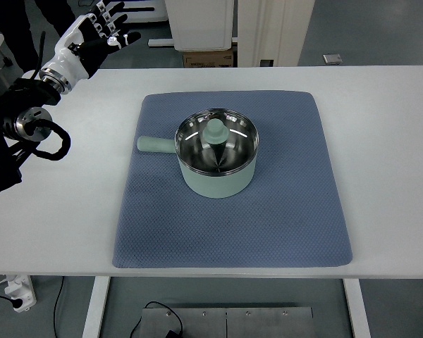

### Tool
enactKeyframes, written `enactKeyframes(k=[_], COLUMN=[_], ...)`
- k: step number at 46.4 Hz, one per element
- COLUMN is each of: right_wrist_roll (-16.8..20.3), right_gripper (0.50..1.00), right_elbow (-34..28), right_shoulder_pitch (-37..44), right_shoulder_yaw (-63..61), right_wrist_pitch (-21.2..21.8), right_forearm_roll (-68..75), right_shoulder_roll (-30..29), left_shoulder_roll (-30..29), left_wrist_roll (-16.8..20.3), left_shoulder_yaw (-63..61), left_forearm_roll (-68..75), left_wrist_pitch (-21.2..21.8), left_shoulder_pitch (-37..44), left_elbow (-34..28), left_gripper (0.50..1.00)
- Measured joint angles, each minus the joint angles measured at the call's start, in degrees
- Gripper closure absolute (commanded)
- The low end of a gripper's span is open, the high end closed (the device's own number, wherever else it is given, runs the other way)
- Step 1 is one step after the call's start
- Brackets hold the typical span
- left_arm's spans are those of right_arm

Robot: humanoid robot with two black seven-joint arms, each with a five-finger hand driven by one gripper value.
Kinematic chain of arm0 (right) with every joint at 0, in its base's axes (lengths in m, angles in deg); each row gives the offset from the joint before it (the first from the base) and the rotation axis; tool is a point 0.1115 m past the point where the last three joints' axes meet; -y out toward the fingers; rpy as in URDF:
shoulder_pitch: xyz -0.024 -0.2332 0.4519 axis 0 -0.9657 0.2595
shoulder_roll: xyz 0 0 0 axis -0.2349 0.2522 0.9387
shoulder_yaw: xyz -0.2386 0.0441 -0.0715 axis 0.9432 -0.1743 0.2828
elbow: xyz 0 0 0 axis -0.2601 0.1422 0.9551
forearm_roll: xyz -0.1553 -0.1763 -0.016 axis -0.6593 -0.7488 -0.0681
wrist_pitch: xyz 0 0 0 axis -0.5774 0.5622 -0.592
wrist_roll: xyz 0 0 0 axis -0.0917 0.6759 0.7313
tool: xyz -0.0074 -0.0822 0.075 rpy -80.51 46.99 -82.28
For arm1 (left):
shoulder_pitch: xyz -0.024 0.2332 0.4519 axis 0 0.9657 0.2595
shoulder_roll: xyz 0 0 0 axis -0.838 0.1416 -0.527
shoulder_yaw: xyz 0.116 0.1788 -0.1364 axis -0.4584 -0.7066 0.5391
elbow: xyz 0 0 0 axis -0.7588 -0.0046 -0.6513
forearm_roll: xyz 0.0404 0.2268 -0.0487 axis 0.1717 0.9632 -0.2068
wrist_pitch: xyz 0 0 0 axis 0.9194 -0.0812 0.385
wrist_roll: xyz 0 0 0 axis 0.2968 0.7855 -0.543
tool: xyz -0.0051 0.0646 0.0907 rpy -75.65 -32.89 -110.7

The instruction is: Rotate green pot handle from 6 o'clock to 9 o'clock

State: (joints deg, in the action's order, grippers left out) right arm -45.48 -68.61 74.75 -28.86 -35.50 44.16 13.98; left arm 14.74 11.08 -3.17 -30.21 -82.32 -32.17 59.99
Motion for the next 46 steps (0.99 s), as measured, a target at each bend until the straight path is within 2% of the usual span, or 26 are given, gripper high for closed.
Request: enactKeyframes(k=[6, 22, 34, 46], right_wrist_roll=[0.01, -0.04, 0.01, -0.02], right_gripper=[0.500, 0.500, 0.500, 0.500], right_elbow=[0.01, 0.00, 0.00, 0.00], right_shoulder_pitch=[-0.01, 0.11, 0.00, 0.01], right_shoulder_yaw=[0.00, 0.00, 0.00, 0.00], right_wrist_pitch=[0.00, 0.00, 0.00, 0.00], right_forearm_roll=[0.00, -0.04, -0.03, -0.03], right_shoulder_roll=[0.00, 0.00, 0.00, 0.00], left_shoulder_roll=[2.54, 8.94, 12.36, 14.58], left_wrist_roll=[-0.56, -0.56, -0.55, -0.40], left_shoulder_yaw=[0.11, 3.23, 5.66, 6.79], left_forearm_roll=[-2.91, -5.87, -5.95, -5.94], left_wrist_pitch=[1.81, 2.02, 4.64, 5.39], left_shoulder_pitch=[1.64, 4.60, 6.63, 8.31], left_elbow=[-2.92, -12.66, -13.42, -13.40], left_gripper=[0.500, 0.500, 0.500, 0.500])
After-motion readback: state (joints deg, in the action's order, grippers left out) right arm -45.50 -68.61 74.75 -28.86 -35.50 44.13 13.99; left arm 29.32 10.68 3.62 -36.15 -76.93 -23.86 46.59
